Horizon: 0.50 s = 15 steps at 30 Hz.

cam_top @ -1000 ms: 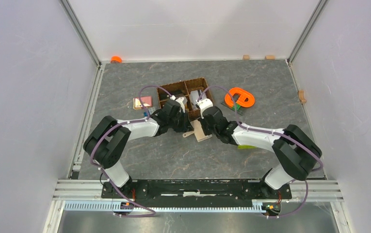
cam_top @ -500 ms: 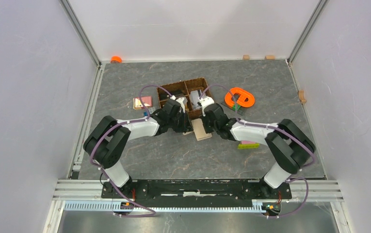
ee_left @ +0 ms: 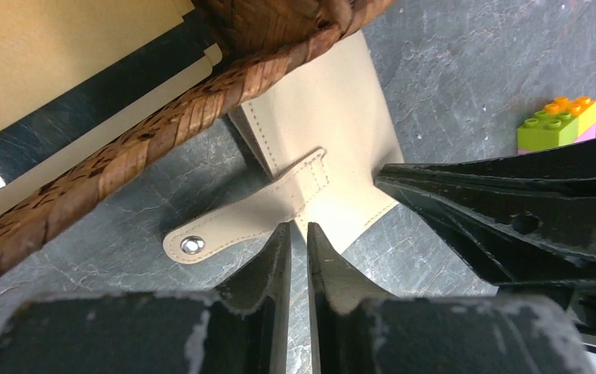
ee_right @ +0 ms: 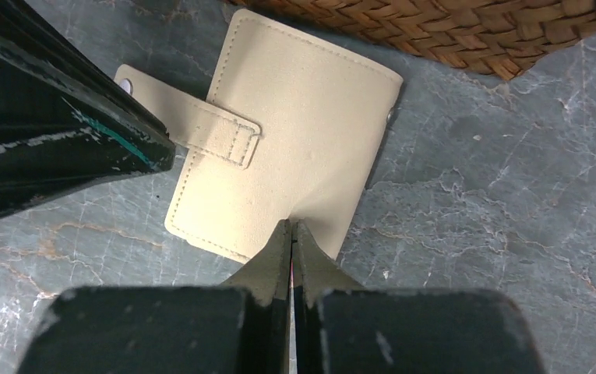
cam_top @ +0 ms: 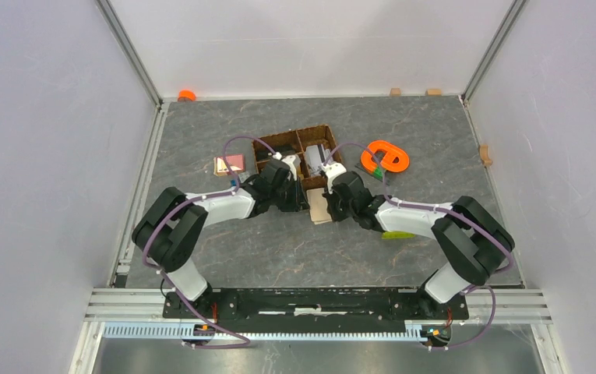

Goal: Take the credit cards out of the card holder
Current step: Reset both arms

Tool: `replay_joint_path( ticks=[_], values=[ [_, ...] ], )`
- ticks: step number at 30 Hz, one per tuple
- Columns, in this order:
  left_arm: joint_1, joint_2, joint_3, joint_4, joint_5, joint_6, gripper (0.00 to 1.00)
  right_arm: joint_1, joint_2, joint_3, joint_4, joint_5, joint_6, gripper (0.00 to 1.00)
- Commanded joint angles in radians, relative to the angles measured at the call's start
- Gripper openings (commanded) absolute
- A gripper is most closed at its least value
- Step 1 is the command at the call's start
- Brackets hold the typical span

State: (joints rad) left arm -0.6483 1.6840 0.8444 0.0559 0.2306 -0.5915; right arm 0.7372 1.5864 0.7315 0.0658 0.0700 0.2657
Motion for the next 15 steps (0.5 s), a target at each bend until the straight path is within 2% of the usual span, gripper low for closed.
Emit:
replay_joint_path(
  ticks=[1,4,9,11,13,15],
  values=[
    [-0.004,-0.076,0.0,0.018,-0.033,0.059,0.18,-0.002,-0.035,-0.008,0.025,-0.034,0.004,0.0],
    [-0.004,-0.122,-0.013,0.018,-0.045,0.062,0.19,-0.002,-0.168,-0.071,0.082,0.033,-0.012,0.0],
    [-0.004,-0.259,-0.051,0.001,-0.111,0.088,0.19,-0.002,-0.397,-0.208,0.183,0.246,-0.037,0.03],
    [-0.004,-0.315,-0.071,-0.001,-0.157,0.105,0.21,-0.004,-0.469,-0.26,0.236,0.31,-0.063,0.1],
    [-0.004,-0.365,-0.086,-0.004,-0.204,0.113,0.27,-0.004,-0.533,-0.3,0.269,0.366,-0.097,0.16],
    [-0.004,-0.421,-0.103,-0.008,-0.258,0.125,0.35,-0.005,-0.581,-0.316,0.269,0.43,-0.132,0.29]
  ],
)
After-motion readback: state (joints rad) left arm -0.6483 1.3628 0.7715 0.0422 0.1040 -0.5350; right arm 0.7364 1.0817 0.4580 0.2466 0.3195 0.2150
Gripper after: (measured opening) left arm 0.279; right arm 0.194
